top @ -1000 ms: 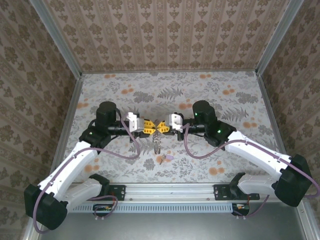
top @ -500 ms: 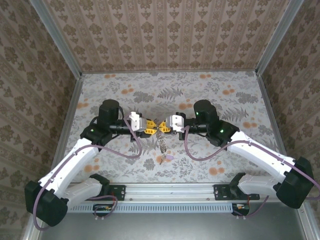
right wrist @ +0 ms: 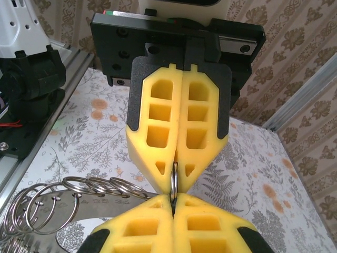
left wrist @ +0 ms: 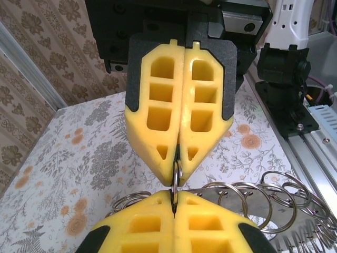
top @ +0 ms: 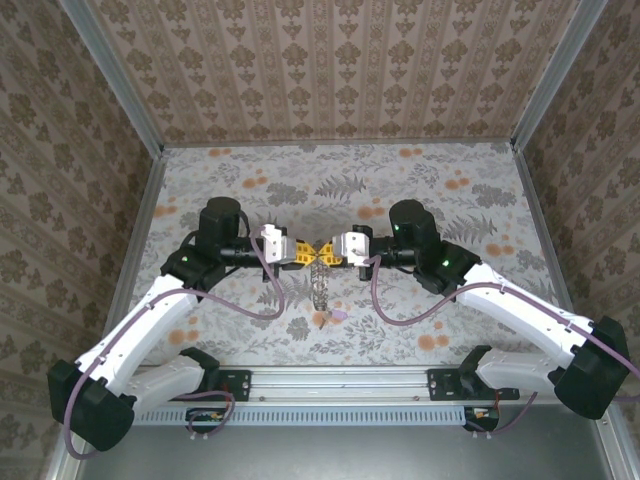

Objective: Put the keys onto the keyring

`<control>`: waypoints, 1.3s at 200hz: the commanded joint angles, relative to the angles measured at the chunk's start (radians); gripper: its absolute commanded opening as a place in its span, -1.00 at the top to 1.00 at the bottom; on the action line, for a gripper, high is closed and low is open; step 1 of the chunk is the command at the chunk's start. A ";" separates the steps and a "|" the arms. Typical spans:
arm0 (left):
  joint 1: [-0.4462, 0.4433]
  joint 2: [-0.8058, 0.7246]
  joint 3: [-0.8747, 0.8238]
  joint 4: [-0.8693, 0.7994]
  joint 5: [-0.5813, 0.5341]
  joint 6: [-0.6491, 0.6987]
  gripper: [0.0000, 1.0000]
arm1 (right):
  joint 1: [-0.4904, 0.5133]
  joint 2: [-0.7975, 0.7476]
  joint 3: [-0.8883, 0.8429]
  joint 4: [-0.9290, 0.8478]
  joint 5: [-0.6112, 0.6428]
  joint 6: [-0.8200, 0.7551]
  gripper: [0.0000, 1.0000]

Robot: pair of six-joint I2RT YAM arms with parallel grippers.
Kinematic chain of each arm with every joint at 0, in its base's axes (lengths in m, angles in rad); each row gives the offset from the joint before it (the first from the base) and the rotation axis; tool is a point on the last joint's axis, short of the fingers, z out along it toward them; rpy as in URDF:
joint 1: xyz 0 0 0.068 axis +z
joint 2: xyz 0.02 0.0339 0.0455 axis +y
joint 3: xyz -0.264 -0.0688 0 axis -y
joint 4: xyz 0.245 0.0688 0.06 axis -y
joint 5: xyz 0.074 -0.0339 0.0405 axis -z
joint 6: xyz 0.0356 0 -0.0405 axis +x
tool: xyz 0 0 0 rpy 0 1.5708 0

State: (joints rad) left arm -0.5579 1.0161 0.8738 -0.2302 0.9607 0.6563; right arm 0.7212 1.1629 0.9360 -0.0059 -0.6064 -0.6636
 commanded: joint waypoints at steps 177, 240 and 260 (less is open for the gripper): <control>-0.018 -0.044 -0.057 0.162 -0.001 0.012 1.00 | 0.047 -0.066 -0.096 0.176 0.134 0.019 0.59; -0.018 0.010 0.020 0.003 -0.028 0.051 1.00 | 0.055 -0.067 -0.089 0.165 0.166 0.007 0.47; -0.019 0.013 0.022 0.004 -0.031 0.047 1.00 | 0.058 -0.056 -0.079 0.155 0.172 0.003 0.51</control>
State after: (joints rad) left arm -0.5690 1.0328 0.8528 -0.2016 0.9157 0.6861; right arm 0.7708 1.0950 0.8383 0.1337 -0.4545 -0.6518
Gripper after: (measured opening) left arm 0.047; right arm 0.258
